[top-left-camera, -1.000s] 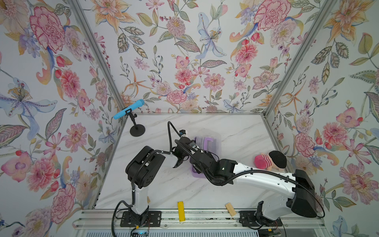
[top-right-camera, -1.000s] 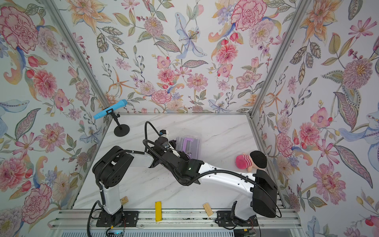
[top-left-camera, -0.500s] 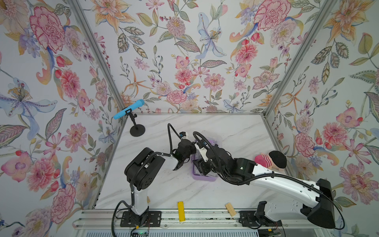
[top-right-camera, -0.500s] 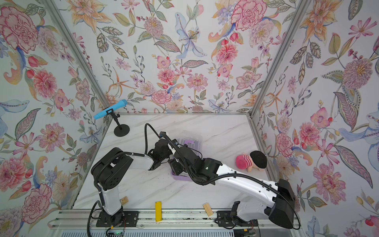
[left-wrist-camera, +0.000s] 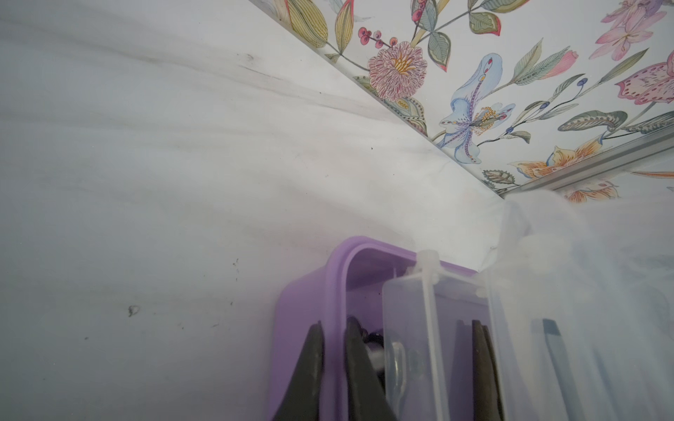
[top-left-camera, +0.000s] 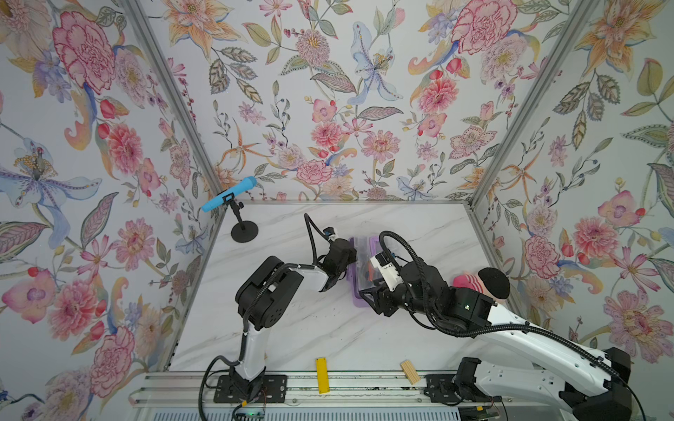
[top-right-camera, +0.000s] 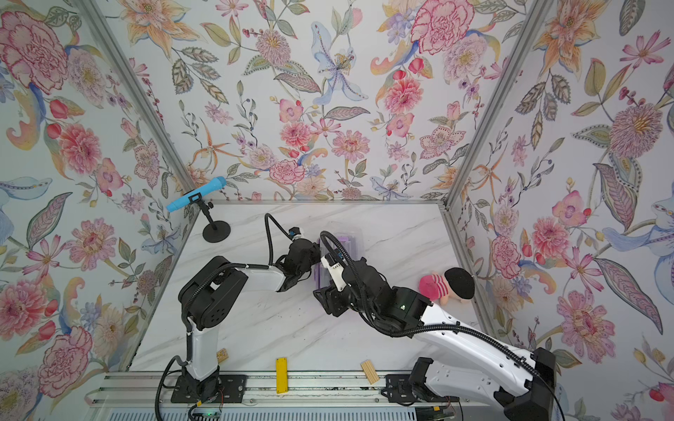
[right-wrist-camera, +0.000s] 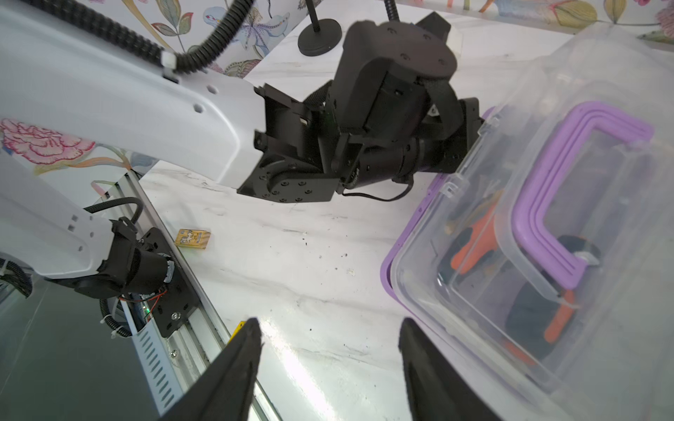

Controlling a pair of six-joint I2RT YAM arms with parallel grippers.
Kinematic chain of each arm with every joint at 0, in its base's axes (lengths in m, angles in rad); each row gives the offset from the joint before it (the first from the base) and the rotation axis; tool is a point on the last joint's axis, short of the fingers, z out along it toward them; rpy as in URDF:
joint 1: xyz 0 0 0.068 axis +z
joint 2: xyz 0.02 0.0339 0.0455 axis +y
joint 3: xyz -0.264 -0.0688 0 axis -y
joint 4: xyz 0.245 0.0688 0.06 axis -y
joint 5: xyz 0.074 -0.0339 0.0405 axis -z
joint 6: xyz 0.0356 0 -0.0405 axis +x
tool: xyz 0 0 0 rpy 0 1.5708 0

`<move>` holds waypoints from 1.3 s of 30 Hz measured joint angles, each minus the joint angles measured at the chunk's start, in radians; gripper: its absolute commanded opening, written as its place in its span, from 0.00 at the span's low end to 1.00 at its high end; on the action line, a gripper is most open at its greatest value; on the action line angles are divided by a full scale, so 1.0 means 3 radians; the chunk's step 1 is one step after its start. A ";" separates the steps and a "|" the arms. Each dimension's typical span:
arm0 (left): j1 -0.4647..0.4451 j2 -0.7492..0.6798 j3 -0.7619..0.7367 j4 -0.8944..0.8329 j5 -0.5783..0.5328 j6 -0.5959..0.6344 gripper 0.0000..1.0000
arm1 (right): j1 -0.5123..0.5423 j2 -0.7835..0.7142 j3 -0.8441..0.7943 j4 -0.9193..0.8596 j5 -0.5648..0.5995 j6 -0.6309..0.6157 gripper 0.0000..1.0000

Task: Pack the tool kit
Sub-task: 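Lower the clear lid with the right gripper while the left gripper nears the latch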

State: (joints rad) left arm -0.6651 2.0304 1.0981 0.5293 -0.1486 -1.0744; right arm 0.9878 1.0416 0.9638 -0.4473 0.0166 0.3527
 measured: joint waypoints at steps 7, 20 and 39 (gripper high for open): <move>0.0095 -0.0056 0.0029 -0.0285 -0.0015 0.0230 0.46 | -0.0347 -0.0008 -0.0099 -0.0015 -0.0224 0.0020 0.62; 0.0526 -0.0450 0.0029 -0.0403 0.0149 0.0572 0.51 | -0.0818 0.0212 -0.0121 0.0145 -0.0483 0.0048 0.58; -0.0168 -0.1525 -0.1147 -0.0703 0.0234 0.1153 0.51 | -0.1185 0.0988 0.0172 0.0601 -0.0587 0.0425 0.39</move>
State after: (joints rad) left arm -0.7155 1.5730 0.7540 0.3183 -0.0784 -0.7284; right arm 0.6323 1.3380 1.0153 -0.2668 -0.1596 0.4801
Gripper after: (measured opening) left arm 0.519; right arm 0.397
